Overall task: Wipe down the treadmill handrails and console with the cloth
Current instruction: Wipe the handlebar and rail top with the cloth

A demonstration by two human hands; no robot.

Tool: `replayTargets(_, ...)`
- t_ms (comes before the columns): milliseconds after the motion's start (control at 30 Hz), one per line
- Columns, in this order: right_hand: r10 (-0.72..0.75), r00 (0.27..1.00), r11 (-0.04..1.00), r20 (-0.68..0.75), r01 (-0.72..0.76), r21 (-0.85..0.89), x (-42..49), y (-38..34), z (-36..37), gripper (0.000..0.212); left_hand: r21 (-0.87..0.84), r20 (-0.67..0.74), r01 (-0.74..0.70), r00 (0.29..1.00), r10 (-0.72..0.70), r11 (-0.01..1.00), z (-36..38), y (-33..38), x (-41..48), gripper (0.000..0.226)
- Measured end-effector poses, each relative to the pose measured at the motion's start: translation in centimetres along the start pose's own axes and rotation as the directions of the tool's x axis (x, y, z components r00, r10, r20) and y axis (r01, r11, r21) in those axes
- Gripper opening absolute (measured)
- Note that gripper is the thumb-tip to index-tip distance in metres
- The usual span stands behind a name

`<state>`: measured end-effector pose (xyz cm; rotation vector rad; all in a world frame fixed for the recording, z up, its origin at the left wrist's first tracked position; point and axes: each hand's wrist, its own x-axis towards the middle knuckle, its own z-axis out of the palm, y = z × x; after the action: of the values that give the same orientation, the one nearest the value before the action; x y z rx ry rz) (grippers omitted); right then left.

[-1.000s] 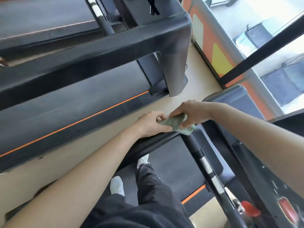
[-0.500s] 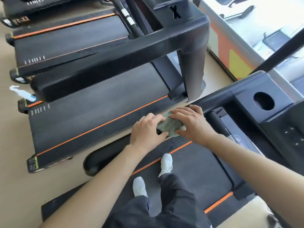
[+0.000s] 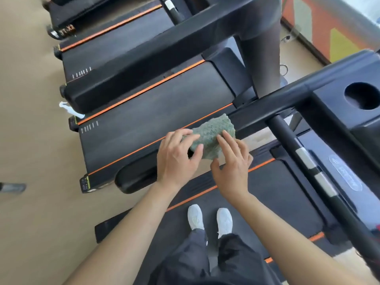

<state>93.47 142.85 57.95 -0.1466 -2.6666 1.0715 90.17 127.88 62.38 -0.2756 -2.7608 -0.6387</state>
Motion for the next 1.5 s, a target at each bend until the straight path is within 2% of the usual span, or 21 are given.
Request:
replayTargets(100, 0.134, 0.991, 0.921, -0.011, -0.120, 0.370, -0.3, -0.7, 0.4, 0.062, -0.007, 0.087, 0.014, 0.996, -0.014, 1.000, 0.6, 0.2, 0.4, 0.027)
replayTargets(167, 0.255, 0.967, 0.827, -0.013, -0.211, 0.521, -0.4, -1.5, 0.4, 0.060, -0.003, 0.132, -0.006, 0.991, 0.006, 1.000, 1.0, 0.0, 0.6, 0.029)
replayTargets(233, 0.415, 0.910, 0.694, 0.029, -0.337, 0.636, -0.3, -2.1, 0.5, 0.058, -0.013, 0.181, -0.052, 0.982, 0.053, 0.999, 1.2, -0.1, 1.0, 0.032)
replayTargets(300, 0.545, 0.833, 0.546, 0.095, -0.439, 0.714, -0.4, -2.3, 0.9, 0.061, -0.025, 0.232, -0.123, 0.964, 0.126, 0.992, 1.2, -0.1, 1.5, 0.034)
replayTargets(433, 0.642, 0.729, 0.243, 0.238, -0.488, 0.838, -0.6, -2.5, 2.7, 0.064, -0.016, 0.310, -0.286, 0.910, 0.276, 0.958, 1.0, 0.2, 2.5, 0.036)
replayTargets(500, 0.684, 0.680, 0.134, 0.263, -0.472, 0.871, -0.4, -2.6, 3.2, 0.061, -0.007, 0.336, -0.378, 0.871, 0.358, 0.926, 1.1, 0.5, 3.0, 0.039)
replayTargets(567, 0.720, 0.643, 0.084, 0.260, -0.453, 0.888, 0.1, -2.4, 3.5, 0.059, 0.008, 0.365, -0.479, 0.819, 0.443, 0.878, 1.5, 0.7, 3.7, 0.042)
replayTargets(667, 0.742, 0.629, 0.057, 0.232, -0.404, 0.913, 1.0, -1.6, 3.8, 0.057, 0.031, 0.413, -0.591, 0.742, 0.528, 0.806, 2.0, 1.2, 4.7, 0.042)
replayTargets(767, 0.750, 0.634, 0.076, 0.191, -0.368, 0.927, 1.9, -0.1, 4.2, 0.057, 0.023, 0.459, -0.690, 0.651, 0.605, 0.724, 2.6, 1.5, 6.1, 0.044)
replayTargets(933, 0.731, 0.663, 0.156, 0.162, -0.393, 0.906, 3.0, 3.1, 5.0, 0.065, 0.009, 0.516, -0.810, 0.506, 0.691, 0.586, 4.1, 2.9, 9.2, 0.045)
replayTargets(1033, 0.719, 0.682, 0.215, 0.130, -0.397, 0.892, 3.4, 4.9, 5.2, 0.066, 0.020, 0.536, -0.855, 0.447, 0.716, 0.519, 5.0, 4.1, 10.8, 0.045)
replayTargets(1233, 0.720, 0.690, 0.288, 0.081, -0.402, 0.869, 4.3, 5.9, 4.9, 0.061, 0.006, 0.525, -0.860, 0.436, 0.731, 0.509, 5.9, 5.2, 11.8, 0.047)
replayTargets(1400, 0.668, 0.744, 0.358, -0.009, -0.311, 0.880, 2.3, 4.5, 5.6, 0.060, -0.059, 0.496, -0.812, 0.481, 0.723, 0.580, 5.4, 3.7, 11.5, 0.047)
replayTargets(1500, 0.680, 0.733, 0.366, -0.020, -0.315, 0.876, 1.4, 3.4, 6.9, 0.058, -0.102, 0.482, -0.777, 0.508, 0.714, 0.622, 4.7, 2.5, 11.0, 0.046)
